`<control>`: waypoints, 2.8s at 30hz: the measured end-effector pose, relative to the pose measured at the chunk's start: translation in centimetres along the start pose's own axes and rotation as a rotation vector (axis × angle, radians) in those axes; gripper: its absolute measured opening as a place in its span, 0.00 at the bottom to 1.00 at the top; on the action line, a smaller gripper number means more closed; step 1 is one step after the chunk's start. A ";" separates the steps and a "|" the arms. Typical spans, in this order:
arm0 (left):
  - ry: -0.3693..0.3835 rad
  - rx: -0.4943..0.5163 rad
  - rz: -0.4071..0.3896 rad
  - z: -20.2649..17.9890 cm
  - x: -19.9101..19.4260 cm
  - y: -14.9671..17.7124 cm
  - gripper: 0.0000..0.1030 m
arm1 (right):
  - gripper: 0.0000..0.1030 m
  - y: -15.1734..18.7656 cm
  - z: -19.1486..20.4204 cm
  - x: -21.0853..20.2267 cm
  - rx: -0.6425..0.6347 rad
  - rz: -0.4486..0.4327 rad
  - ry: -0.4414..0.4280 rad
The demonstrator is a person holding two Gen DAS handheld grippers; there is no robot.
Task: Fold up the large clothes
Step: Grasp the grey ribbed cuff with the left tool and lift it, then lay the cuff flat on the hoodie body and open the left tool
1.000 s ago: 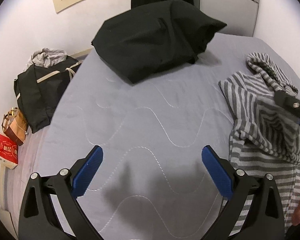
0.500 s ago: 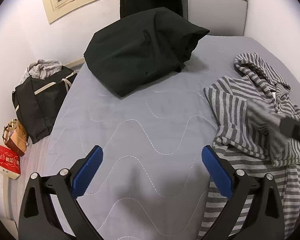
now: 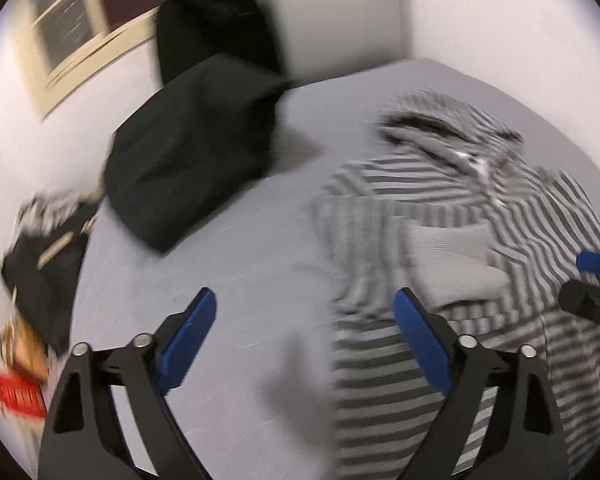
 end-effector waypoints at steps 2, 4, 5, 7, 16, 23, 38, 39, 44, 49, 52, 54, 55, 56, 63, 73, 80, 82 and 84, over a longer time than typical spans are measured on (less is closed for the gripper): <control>0.026 0.088 0.019 -2.7 1.7 -0.1 0.70 | 0.85 0.4 -2.0 -0.1 0.032 0.010 0.015; 0.047 0.175 0.032 -5.1 3.0 0.1 0.65 | 0.85 0.8 -3.7 -0.4 0.054 0.009 0.035; 0.055 0.216 0.034 -6.1 3.5 0.3 0.63 | 0.85 1.0 -4.5 -0.5 0.063 0.006 0.043; 0.049 0.304 0.022 -8.2 4.2 0.8 0.63 | 0.85 1.5 -6.3 -1.0 0.085 -0.002 0.058; 0.028 0.402 0.029 -11.3 7.2 1.6 0.64 | 0.85 3.3 -12.5 -2.7 0.166 -0.028 0.129; 0.018 0.363 0.020 -10.8 7.9 0.6 0.67 | 0.85 4.7 -15.5 -2.5 0.183 -0.019 0.152; 0.066 0.229 -0.001 -8.3 7.9 0.0 0.53 | 0.85 4.5 -15.0 -2.3 0.212 -0.029 0.074; 0.070 0.228 0.006 -8.4 8.1 0.0 0.45 | 0.85 4.5 -14.8 -2.2 0.213 -0.027 0.071; 0.108 0.140 -0.021 -7.1 7.6 -0.6 0.21 | 0.85 4.5 -14.6 -2.4 0.215 -0.033 0.062; 0.079 -0.007 -0.123 -3.4 5.5 -1.4 0.19 | 0.76 3.6 -14.8 -2.0 0.265 -0.040 0.013; 0.023 -0.017 -0.153 -2.1 4.8 -1.5 0.16 | 0.64 3.4 -15.3 -0.8 0.322 -0.017 -0.017; -0.002 -0.004 -0.159 -1.8 4.6 -1.5 0.13 | 0.54 3.5 -15.3 -0.3 0.350 -0.013 -0.020; -0.005 0.000 -0.158 -1.6 4.6 -1.4 0.13 | 0.51 3.5 -15.2 -0.1 0.362 -0.009 -0.020; -0.006 0.004 -0.158 -1.6 4.6 -1.5 0.13 | 0.46 3.5 -15.2 0.2 0.371 -0.006 -0.021; 0.010 -0.007 -0.180 -1.3 4.4 -1.3 0.12 | 0.09 2.8 -15.1 1.3 0.405 -0.038 0.022; 0.033 0.033 -0.257 -3.6 3.9 -2.9 0.12 | 0.07 1.7 -17.5 -3.2 0.419 -0.180 0.229; 0.026 -0.046 -0.148 -2.5 6.3 0.5 0.13 | 0.08 4.4 -17.9 -0.9 0.421 -0.095 0.248; 0.024 -0.053 -0.124 -2.3 6.7 1.6 0.14 | 0.09 5.4 -18.1 0.0 0.434 -0.069 0.256; 0.016 -0.056 -0.106 -2.2 7.0 2.4 0.18 | 0.12 6.3 -18.6 0.4 0.460 -0.066 0.253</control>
Point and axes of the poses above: each gripper's, at about its wrist camera, not at the fingertips, and x roughly the way its jaws point, z to its left, y to its underside, the point moved 1 cm from there along x, roughly the way its jaws point, and after that the axes turned 8 degrees about y, right-handed, at the moved point
